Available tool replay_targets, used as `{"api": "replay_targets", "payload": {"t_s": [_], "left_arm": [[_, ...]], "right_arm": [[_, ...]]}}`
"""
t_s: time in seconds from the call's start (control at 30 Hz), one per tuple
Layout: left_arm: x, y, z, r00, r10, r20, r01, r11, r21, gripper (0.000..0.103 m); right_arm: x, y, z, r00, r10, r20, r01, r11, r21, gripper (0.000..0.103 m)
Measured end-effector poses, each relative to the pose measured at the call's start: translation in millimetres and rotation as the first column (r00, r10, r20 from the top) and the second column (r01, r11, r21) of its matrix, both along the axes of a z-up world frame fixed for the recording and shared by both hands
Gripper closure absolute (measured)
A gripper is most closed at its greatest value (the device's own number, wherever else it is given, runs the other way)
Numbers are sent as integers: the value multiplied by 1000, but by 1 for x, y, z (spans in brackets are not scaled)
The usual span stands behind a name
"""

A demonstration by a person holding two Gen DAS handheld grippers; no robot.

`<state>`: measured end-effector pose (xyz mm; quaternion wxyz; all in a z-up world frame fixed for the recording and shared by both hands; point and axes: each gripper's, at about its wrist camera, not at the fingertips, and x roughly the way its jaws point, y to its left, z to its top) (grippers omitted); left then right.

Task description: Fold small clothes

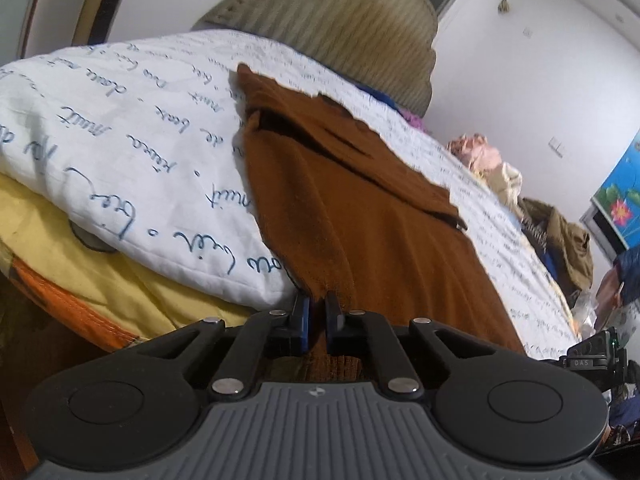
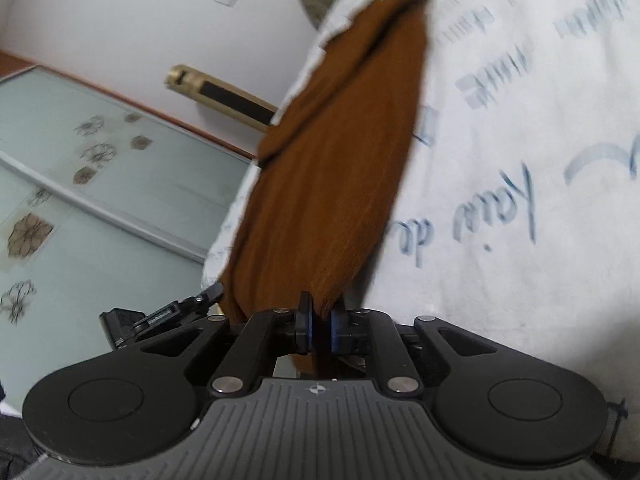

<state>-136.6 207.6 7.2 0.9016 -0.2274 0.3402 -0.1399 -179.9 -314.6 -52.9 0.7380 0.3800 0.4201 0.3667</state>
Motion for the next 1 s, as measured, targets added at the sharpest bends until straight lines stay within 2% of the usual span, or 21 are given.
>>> {"api": "replay_targets", "payload": {"t_s": [0.13,0.2,0.27,0.33,0.37,0.5,0.6,0.67,0.87,1.0], "left_arm": [[2,-9,6,1000,-16,3,16,1000,9,95],[1,-16,13,999,-32,12,31,999,41,95],[3,-23,16,999,-35,5,35,995,96,95],[7,-27,15,999,-39,-7,40,990,135,95],[10,-28,13,999,-31,-27,34,989,141,95],[15,-21,3,998,-9,-60,14,996,85,95],[14,-11,-2,999,-6,-51,7,1000,23,95],[11,-1,-6,1000,-1,-31,-1,999,-54,96],[7,21,-9,996,80,-26,-83,992,-99,100],[1,30,-9,997,80,-11,-81,989,-128,100]], "right_arm": [[3,-5,-4,1000,21,-18,-20,998,61,91],[3,-7,-5,999,38,-21,-36,995,95,86],[3,-7,-6,999,38,-19,-35,989,142,75],[4,-5,-4,999,42,-6,-41,983,178,68],[5,-2,-3,999,43,-3,-42,983,177,68],[8,9,2,999,46,11,-47,988,145,69],[6,12,5,999,50,21,-52,994,99,77],[3,11,4,1000,30,9,-30,999,28,98],[-8,16,15,998,13,58,-11,999,-33,94],[-12,6,26,994,-28,107,23,998,52,94]]}}
